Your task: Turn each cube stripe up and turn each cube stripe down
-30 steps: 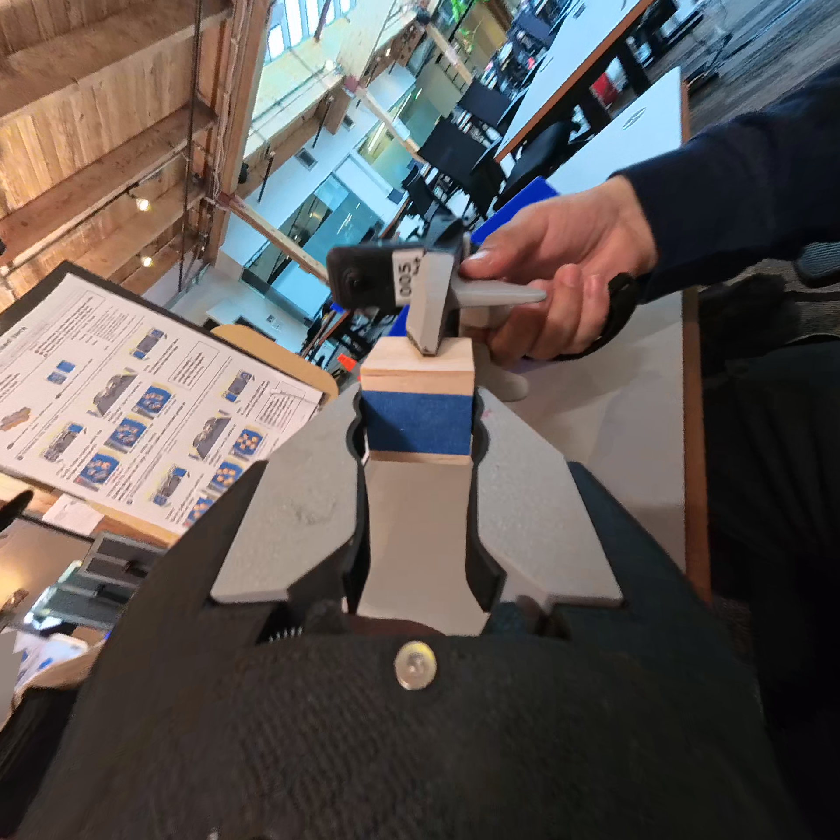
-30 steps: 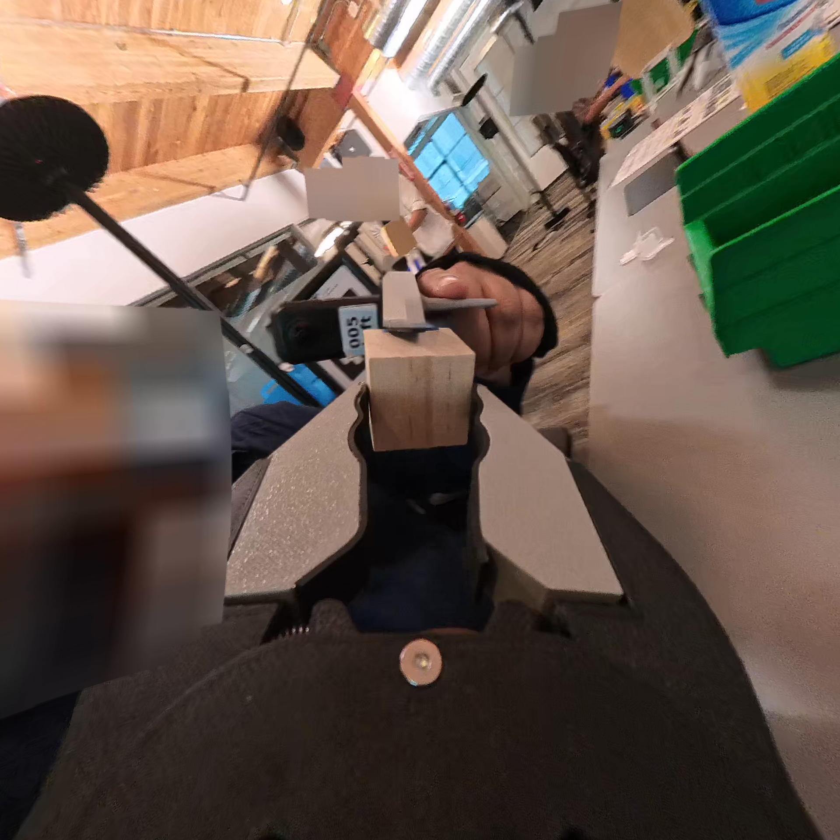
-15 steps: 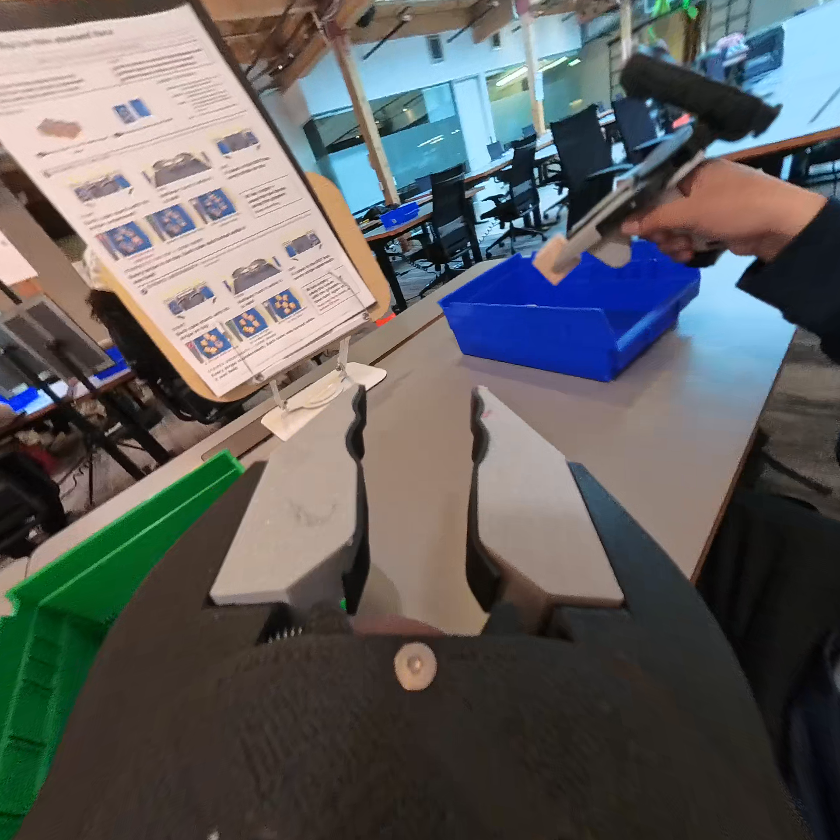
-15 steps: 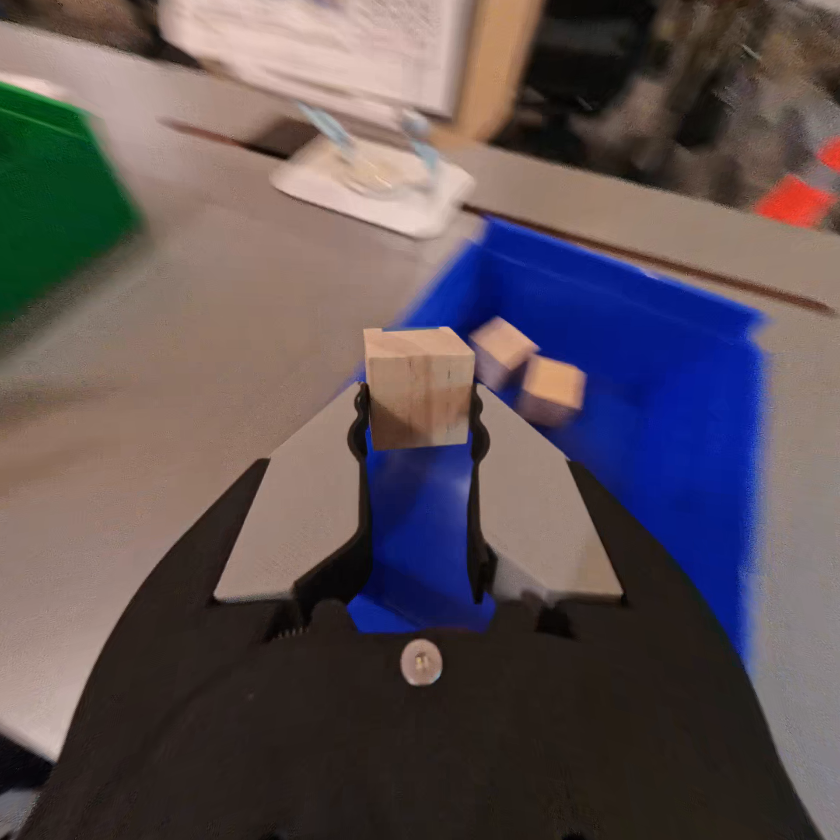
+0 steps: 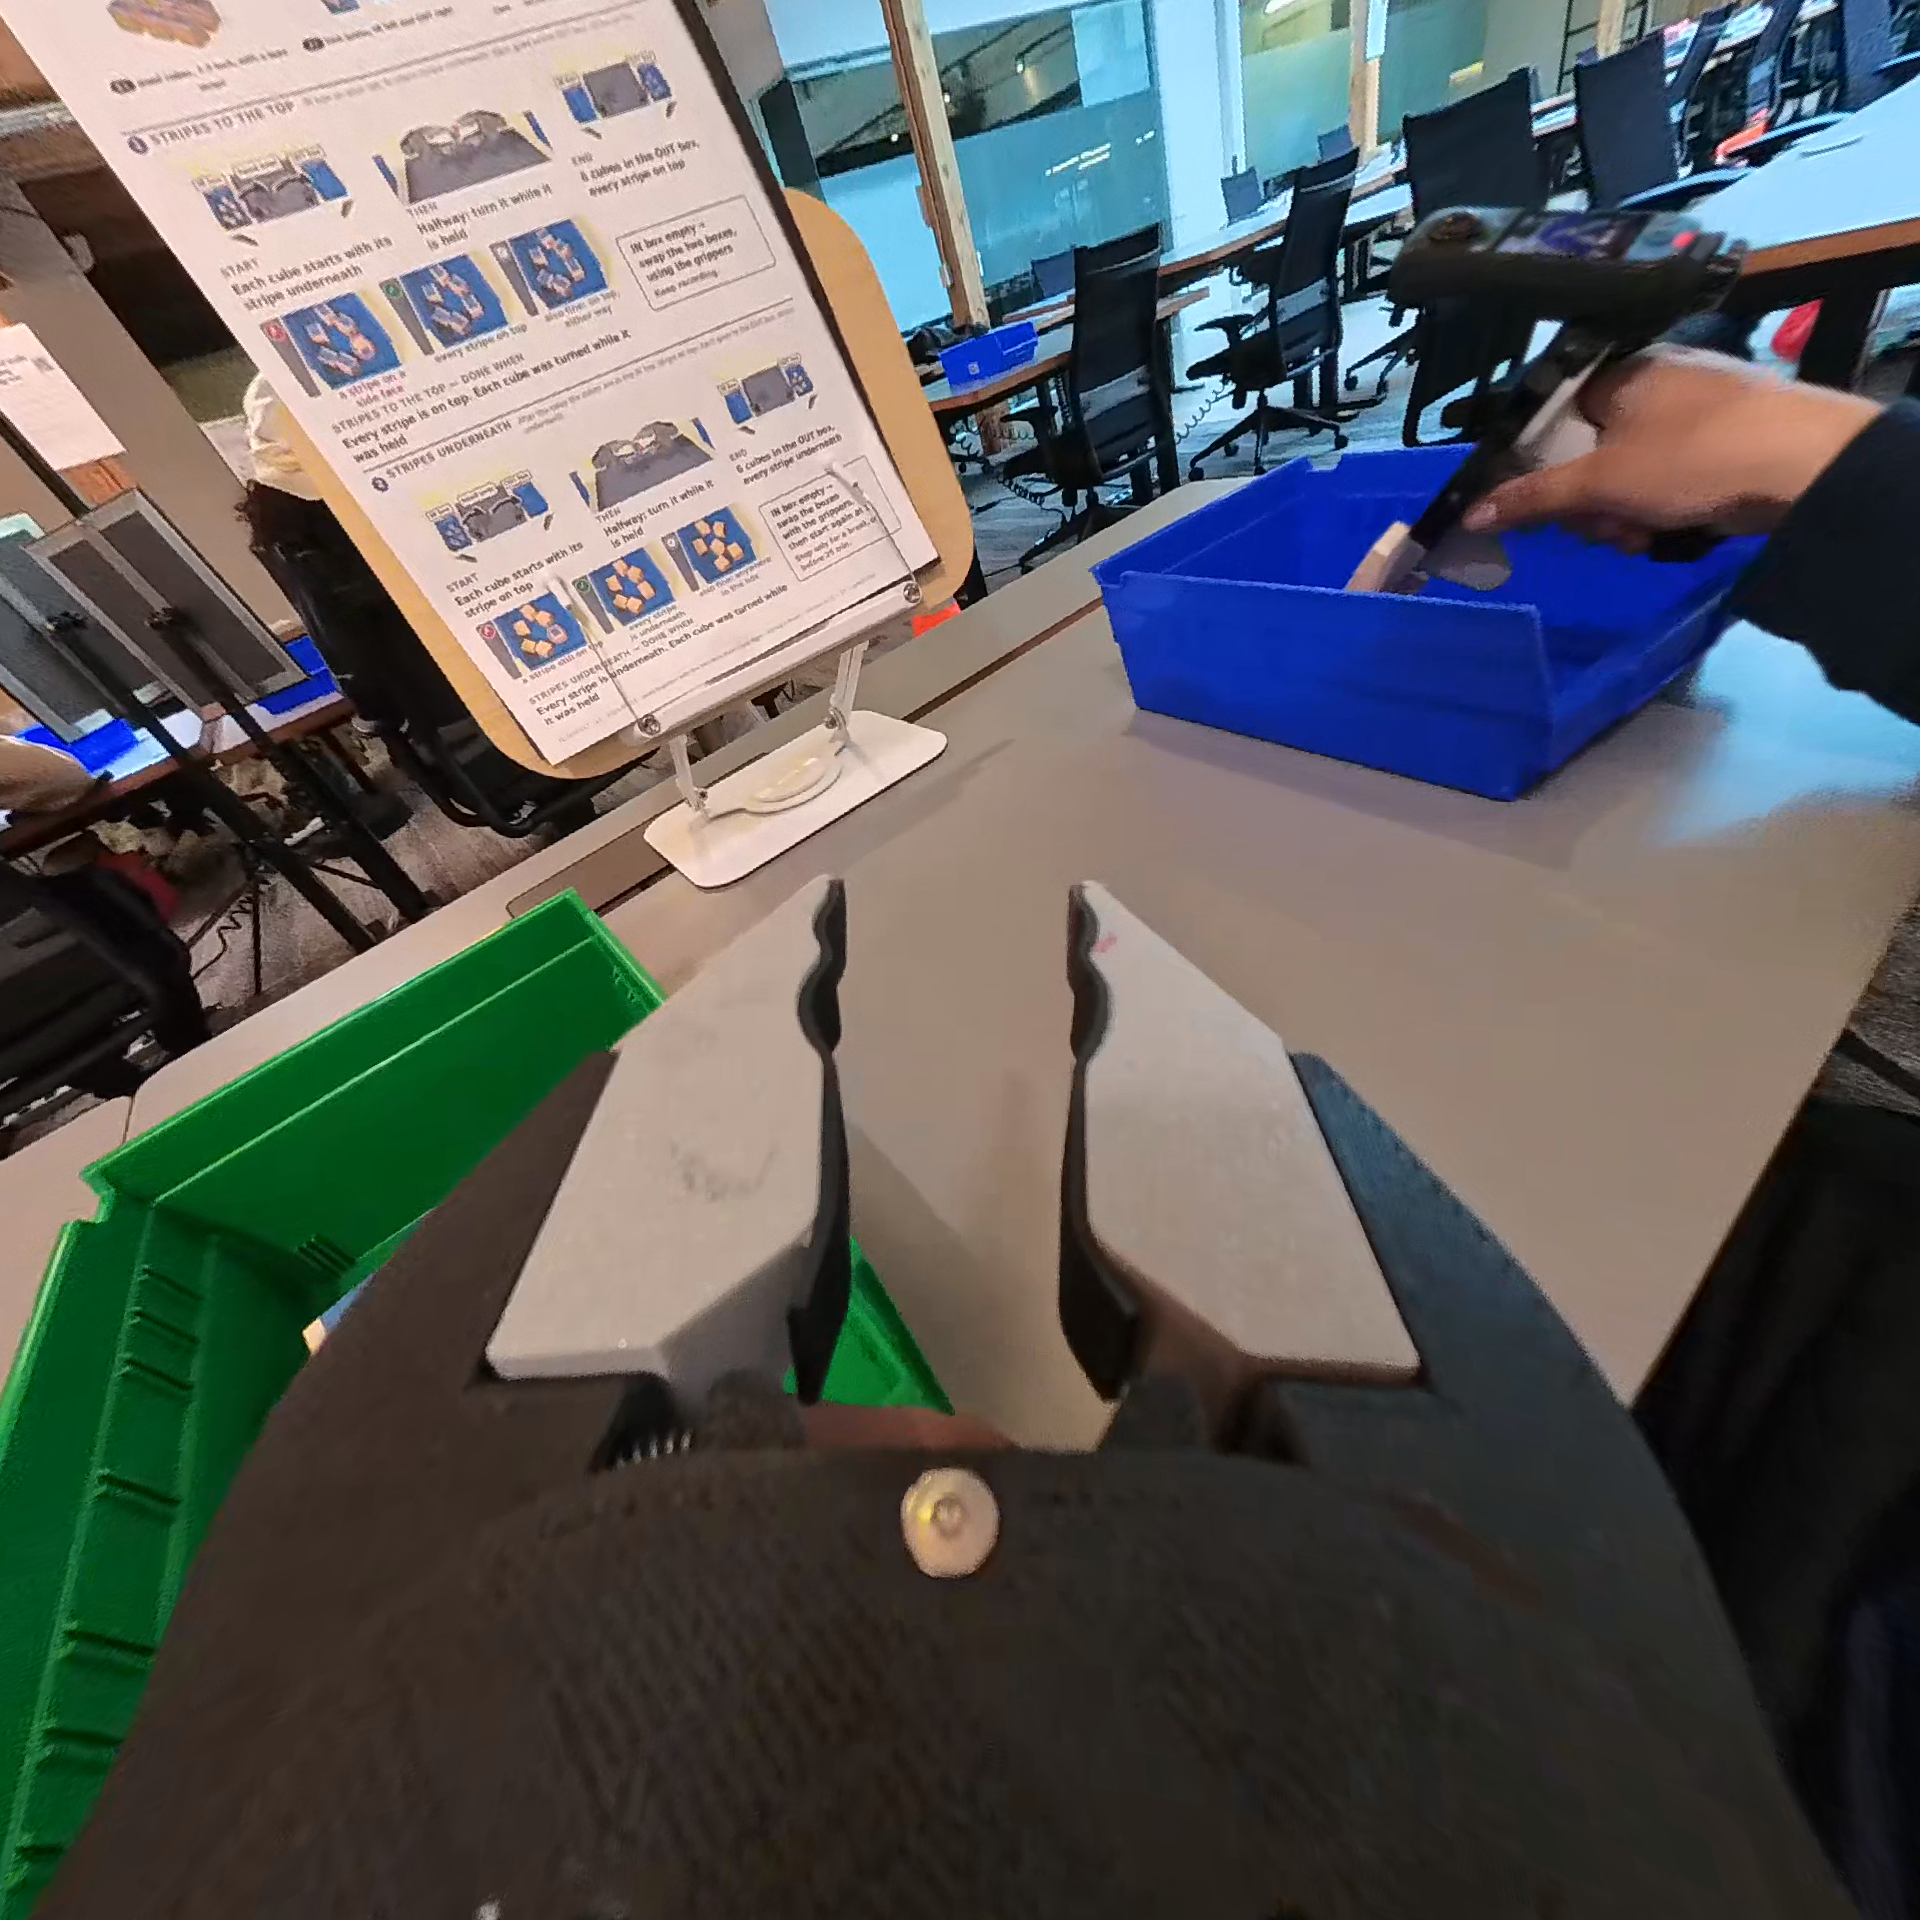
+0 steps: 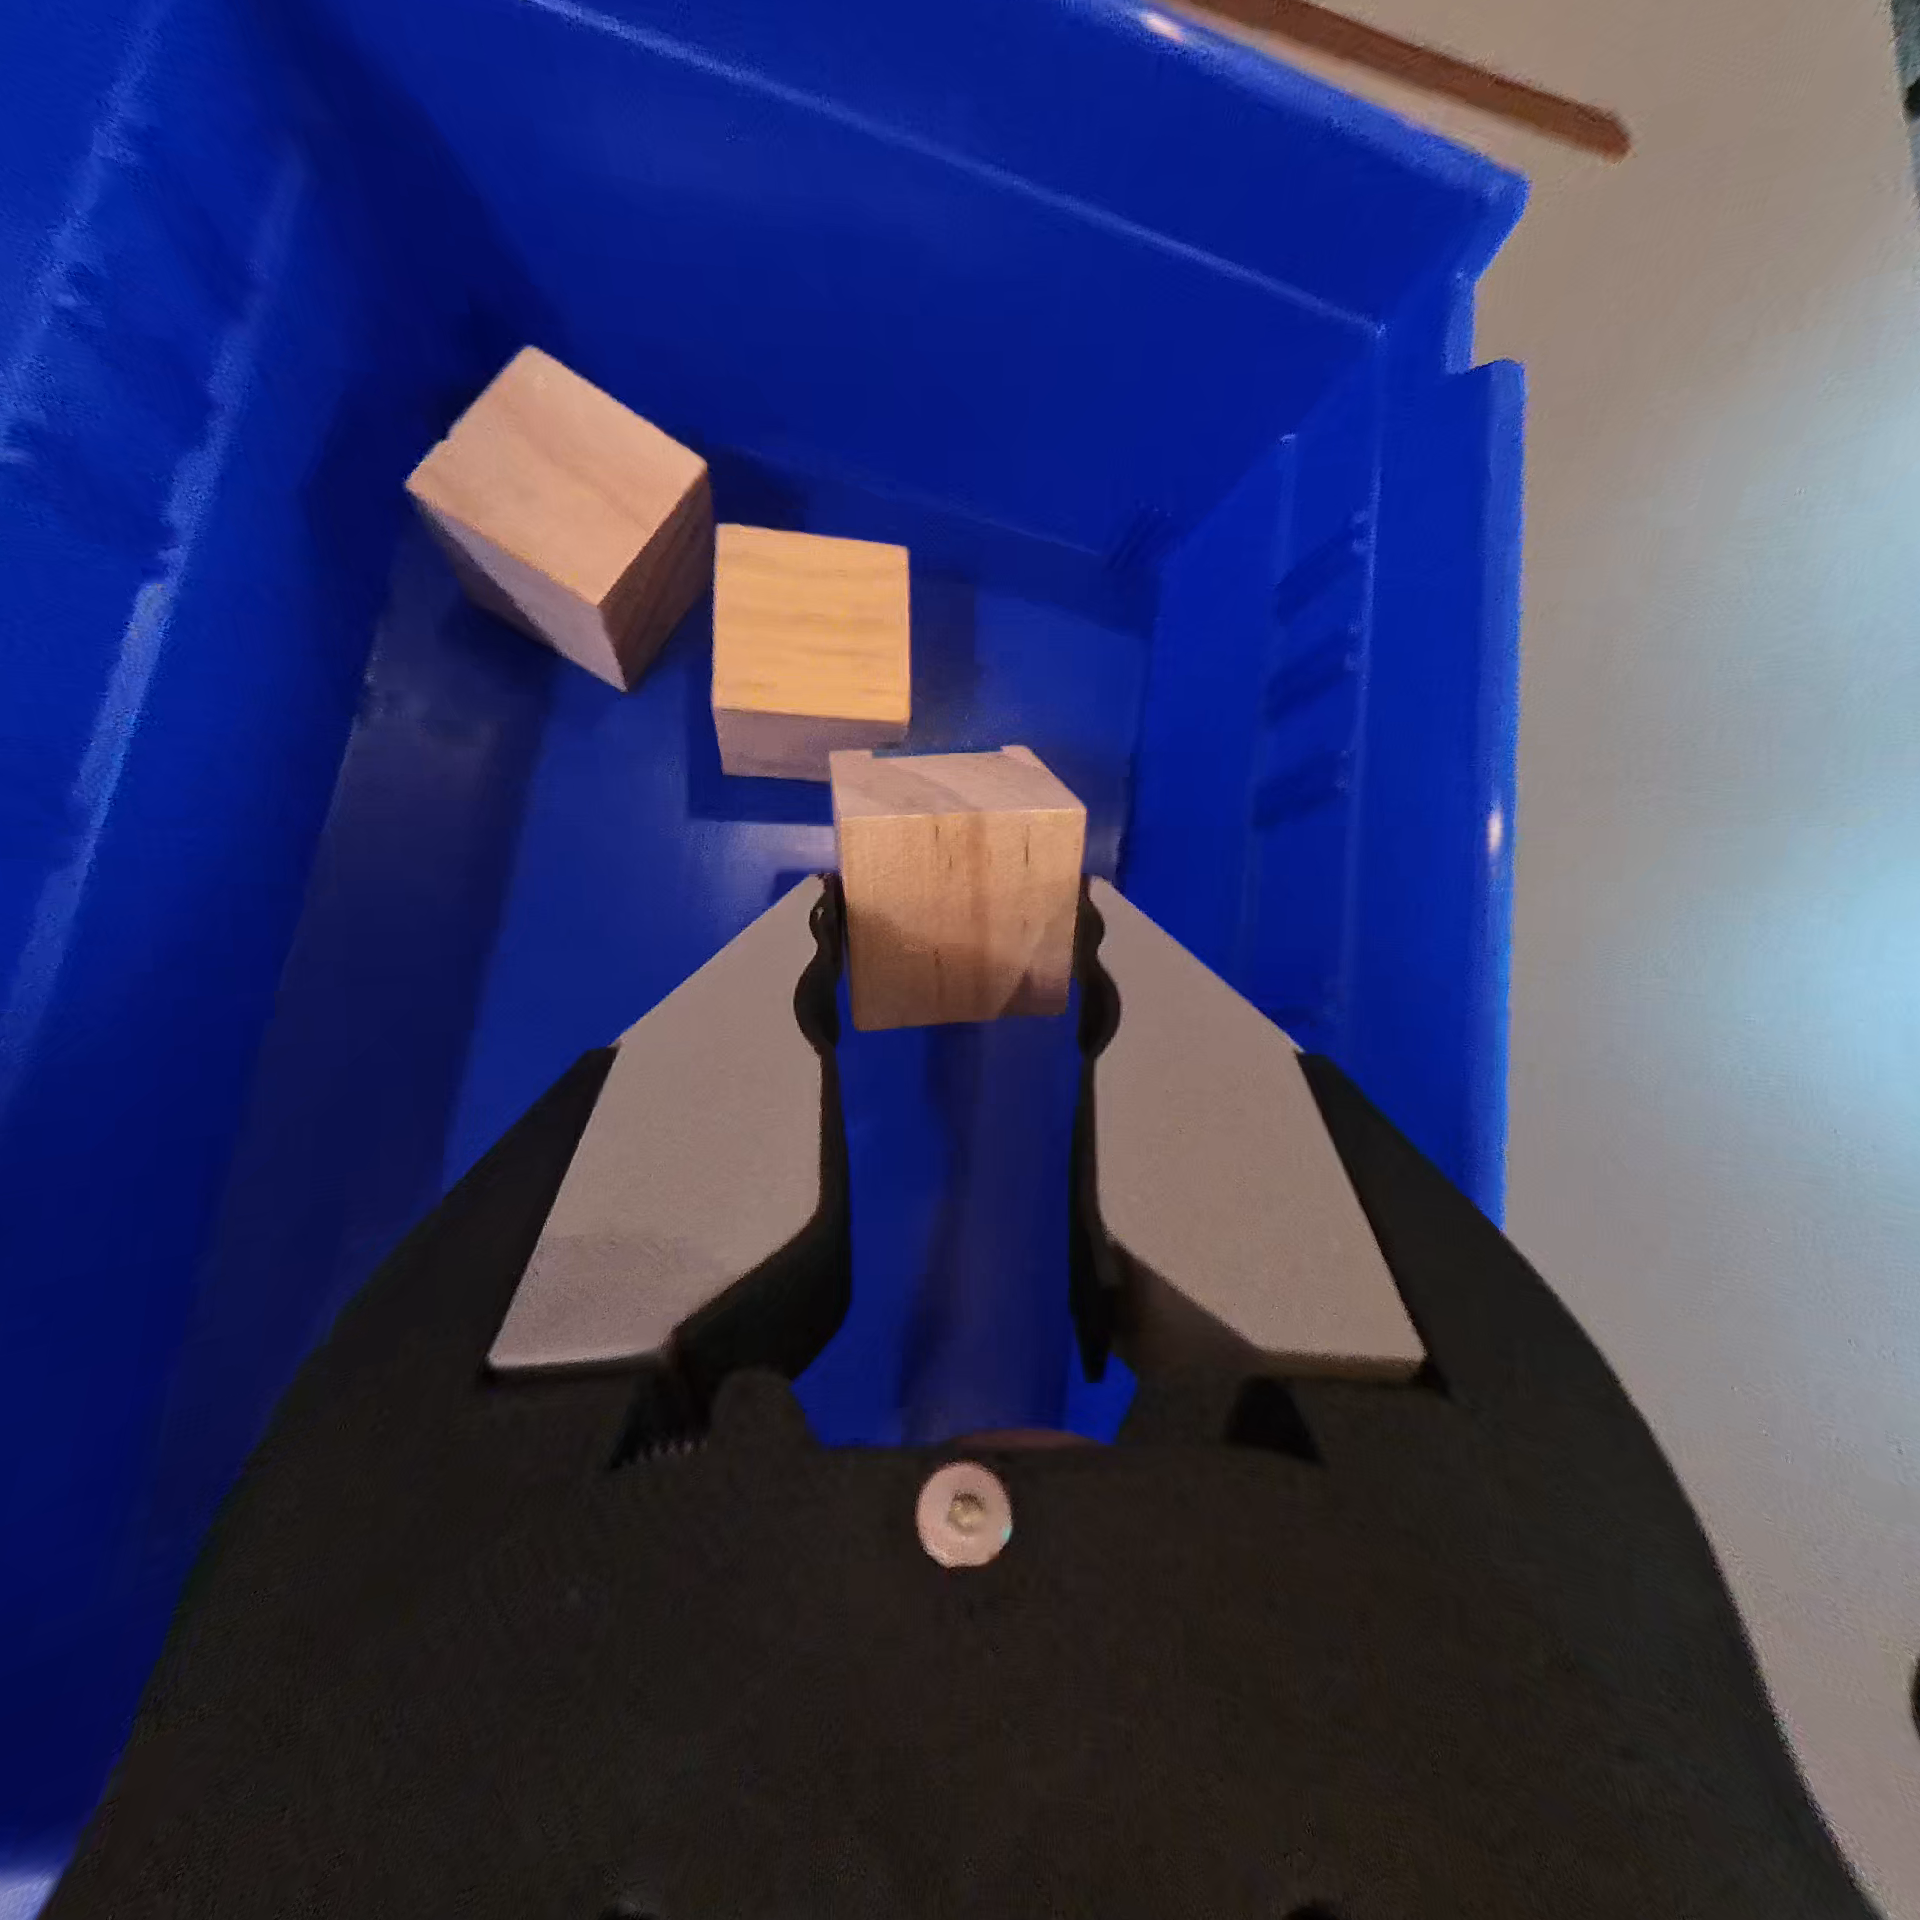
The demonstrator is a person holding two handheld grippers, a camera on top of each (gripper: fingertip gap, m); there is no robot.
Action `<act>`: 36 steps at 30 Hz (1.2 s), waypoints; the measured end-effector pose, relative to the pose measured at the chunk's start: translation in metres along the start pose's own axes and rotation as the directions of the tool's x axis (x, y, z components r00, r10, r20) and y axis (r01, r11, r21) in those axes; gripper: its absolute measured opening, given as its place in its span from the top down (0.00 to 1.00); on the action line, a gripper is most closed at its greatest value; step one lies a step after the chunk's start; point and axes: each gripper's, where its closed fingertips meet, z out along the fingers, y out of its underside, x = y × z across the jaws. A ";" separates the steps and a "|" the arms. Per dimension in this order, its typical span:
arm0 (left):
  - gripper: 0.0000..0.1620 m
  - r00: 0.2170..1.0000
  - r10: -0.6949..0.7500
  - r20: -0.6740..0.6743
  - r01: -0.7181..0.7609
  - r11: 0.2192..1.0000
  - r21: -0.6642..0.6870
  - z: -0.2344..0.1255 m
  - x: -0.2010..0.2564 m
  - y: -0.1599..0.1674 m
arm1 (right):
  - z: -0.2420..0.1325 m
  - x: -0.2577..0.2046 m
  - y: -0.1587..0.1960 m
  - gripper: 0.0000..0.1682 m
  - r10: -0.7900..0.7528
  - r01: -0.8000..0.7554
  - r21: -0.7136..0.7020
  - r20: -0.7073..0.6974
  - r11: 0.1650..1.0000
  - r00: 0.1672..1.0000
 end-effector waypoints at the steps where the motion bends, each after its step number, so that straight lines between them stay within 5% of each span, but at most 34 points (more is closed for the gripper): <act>1: 0.75 1.000 -0.001 0.004 0.001 1.000 -0.009 0.001 -0.001 0.002 | 0.008 0.000 0.002 0.75 0.000 0.000 -0.046 0.014 0.999 1.000; 4: 0.74 1.000 0.004 0.026 -0.003 0.999 -0.044 0.001 -0.007 0.008 | 0.016 0.001 0.014 0.73 0.023 -0.018 -0.149 0.026 0.989 0.999; 11: 0.74 0.997 -0.062 0.046 0.064 0.997 -0.034 0.000 -0.019 0.010 | -0.088 -0.003 -0.026 0.67 0.028 -0.041 0.248 0.056 0.968 0.998; 14: 0.74 0.994 -0.049 0.097 0.056 0.995 -0.077 0.000 -0.028 0.018 | -0.154 -0.020 -0.043 0.73 -0.028 -0.036 0.482 0.125 0.875 0.992; 19: 0.74 0.971 -0.082 0.224 0.104 0.990 -0.090 -0.013 -0.061 0.026 | -0.219 -0.049 -0.054 0.74 -0.108 -0.066 0.640 0.230 0.766 0.967; 27: 0.73 0.920 -0.176 0.350 0.228 0.967 -0.113 -0.031 -0.113 0.059 | -0.241 -0.079 -0.055 0.73 -0.199 -0.034 0.678 0.263 0.734 0.944; 32: 0.67 0.907 -0.256 0.336 0.336 0.918 -0.209 -0.006 -0.126 0.094 | -0.242 -0.086 -0.056 0.73 -0.225 0.001 0.686 0.237 0.727 0.945; 36: 0.57 0.895 -0.289 0.339 0.427 0.776 -0.464 0.030 -0.130 0.145 | -0.245 -0.087 -0.056 0.73 -0.226 -0.001 0.690 0.239 0.724 0.945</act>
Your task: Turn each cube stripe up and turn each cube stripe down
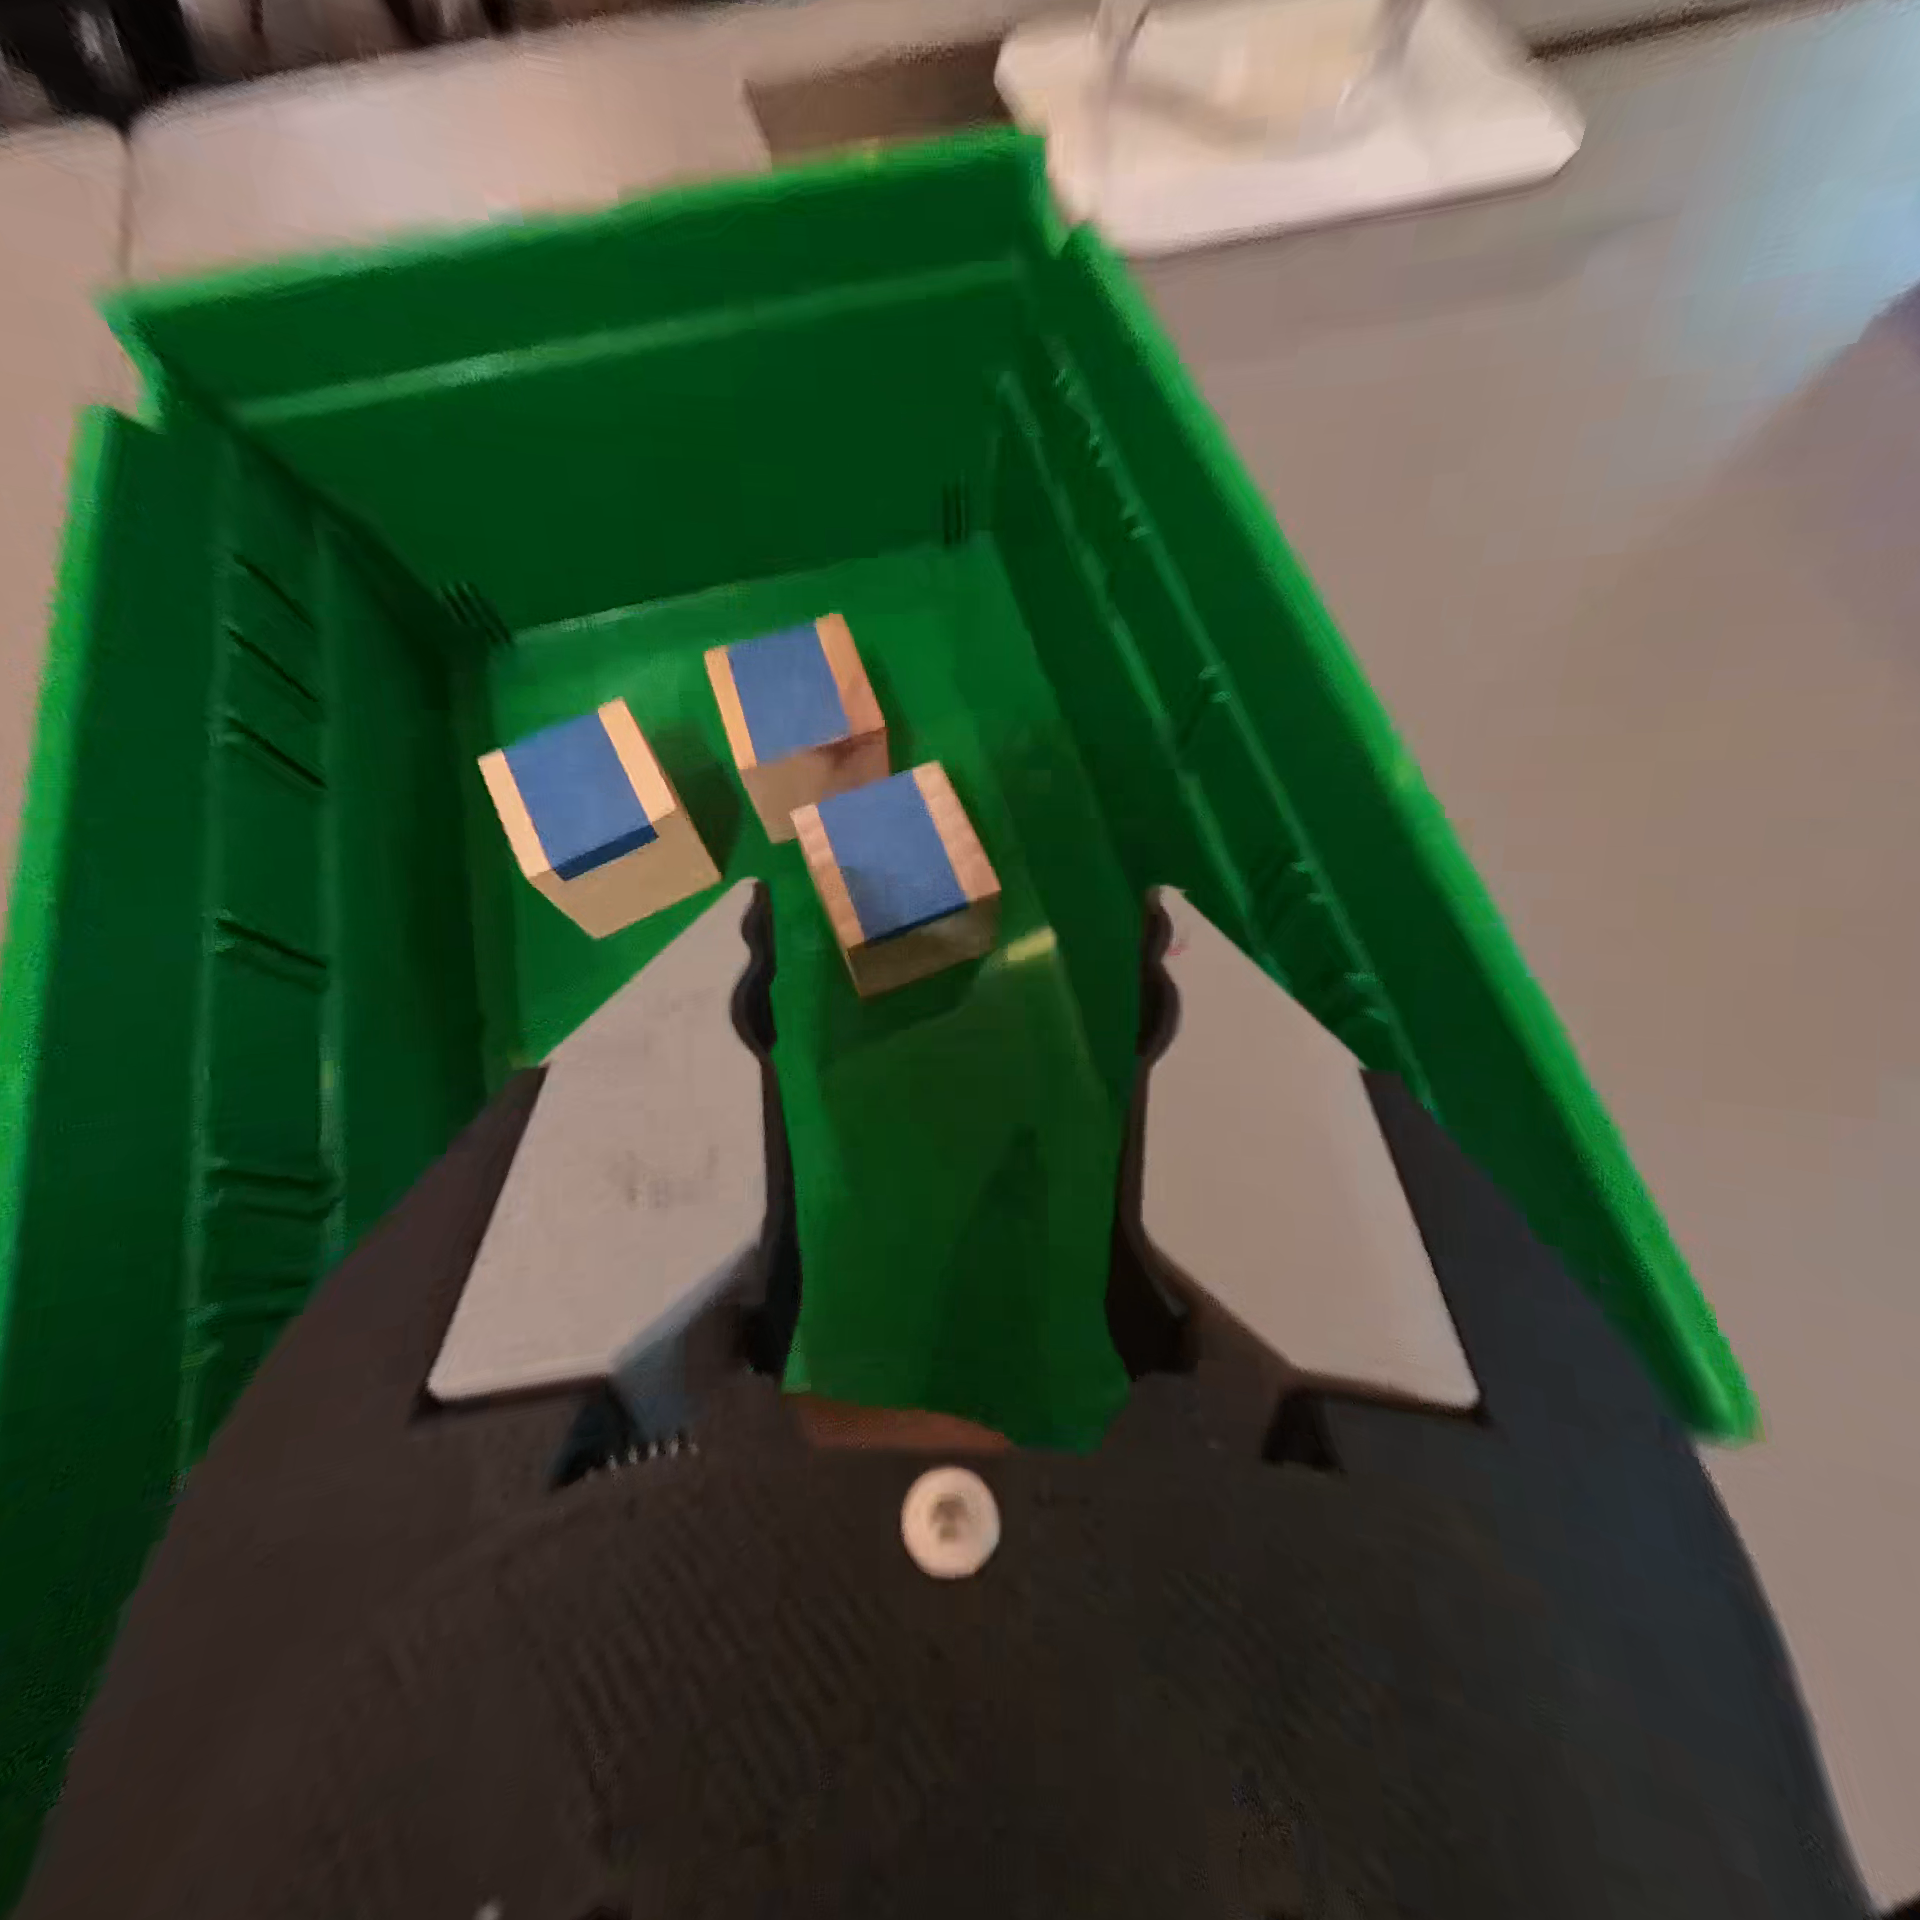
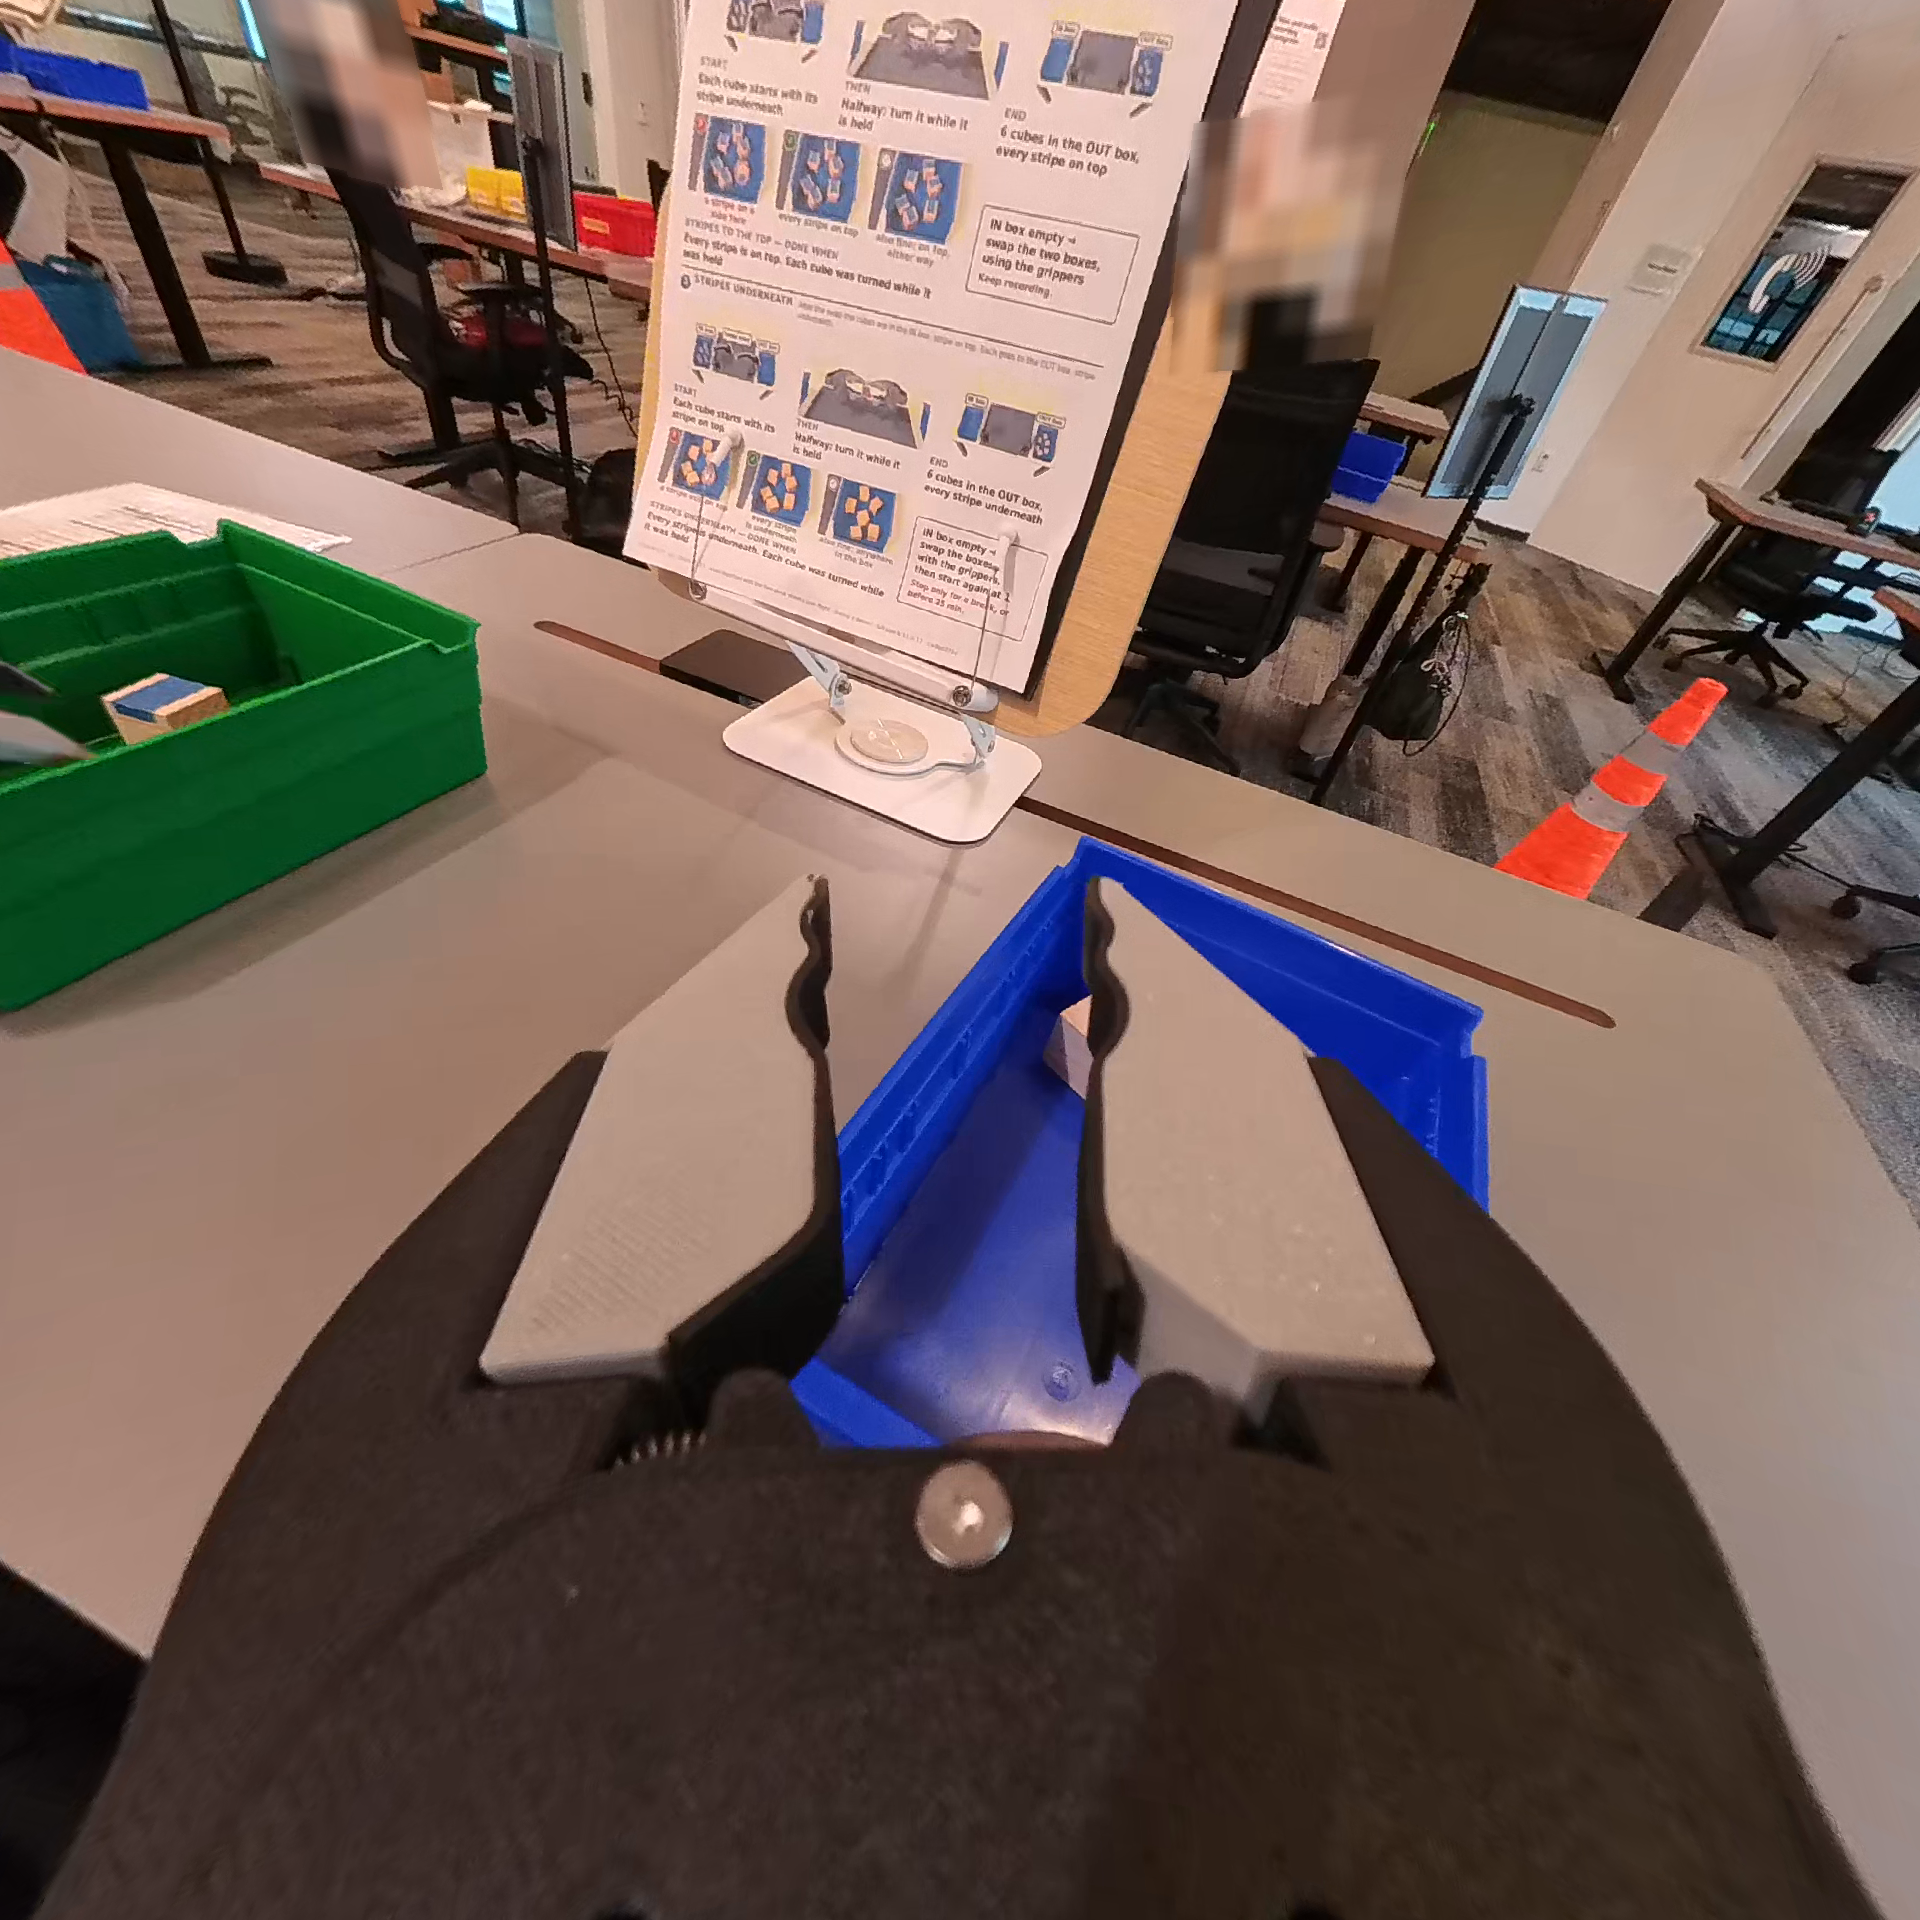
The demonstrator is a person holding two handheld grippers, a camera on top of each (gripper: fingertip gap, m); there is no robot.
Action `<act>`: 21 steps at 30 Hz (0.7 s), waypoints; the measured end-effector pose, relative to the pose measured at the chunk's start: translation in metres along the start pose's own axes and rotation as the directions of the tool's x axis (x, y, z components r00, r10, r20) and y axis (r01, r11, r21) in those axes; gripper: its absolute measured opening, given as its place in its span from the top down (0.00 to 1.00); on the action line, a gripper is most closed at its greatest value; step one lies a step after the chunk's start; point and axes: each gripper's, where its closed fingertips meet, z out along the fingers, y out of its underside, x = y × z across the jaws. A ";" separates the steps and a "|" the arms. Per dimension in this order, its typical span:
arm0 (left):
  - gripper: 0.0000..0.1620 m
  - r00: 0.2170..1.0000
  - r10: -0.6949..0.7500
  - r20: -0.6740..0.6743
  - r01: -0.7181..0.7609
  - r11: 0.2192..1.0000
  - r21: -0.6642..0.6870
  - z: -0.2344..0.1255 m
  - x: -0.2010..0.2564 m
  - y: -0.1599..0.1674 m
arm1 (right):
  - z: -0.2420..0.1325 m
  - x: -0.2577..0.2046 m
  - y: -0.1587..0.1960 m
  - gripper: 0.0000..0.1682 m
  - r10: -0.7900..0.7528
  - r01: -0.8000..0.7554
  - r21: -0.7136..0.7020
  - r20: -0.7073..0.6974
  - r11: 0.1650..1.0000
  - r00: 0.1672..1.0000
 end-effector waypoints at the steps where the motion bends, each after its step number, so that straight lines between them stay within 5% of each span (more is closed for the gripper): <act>1: 0.57 1.000 -0.005 0.016 0.006 0.998 -0.064 0.011 -0.003 0.003 | -0.001 0.000 0.000 0.73 -0.003 0.003 0.002 0.001 1.000 1.000; 6: 0.57 0.994 0.041 0.105 -0.017 0.974 -0.228 0.047 -0.018 0.010 | -0.009 0.003 -0.003 0.73 0.001 -0.001 0.015 -0.007 1.000 1.000; 8: 0.68 0.996 0.043 0.081 -0.012 0.937 -0.348 0.059 -0.019 0.029 | -0.012 0.003 -0.005 0.72 0.001 -0.001 0.021 -0.008 1.000 1.000; 11: 0.70 0.996 0.065 0.068 -0.037 0.935 -0.352 0.060 -0.019 0.028 | -0.016 0.004 -0.009 0.73 0.000 0.000 0.042 -0.008 0.999 1.000; 14: 0.70 0.987 0.098 0.126 -0.074 0.980 -0.184 0.043 -0.021 0.001 | -0.013 -0.001 -0.007 0.73 0.011 -0.012 0.039 0.023 0.999 1.000; 17: 0.70 0.983 0.105 0.151 -0.125 0.984 0.127 0.000 -0.002 -0.044 | 0.002 -0.022 0.003 0.71 0.047 -0.046 -0.011 0.135 0.999 0.990; 21: 0.70 0.959 0.272 -0.081 -0.191 0.828 0.527 -0.080 0.096 -0.081 | 0.019 -0.086 0.013 0.68 0.128 -0.101 -0.087 0.427 0.991 0.895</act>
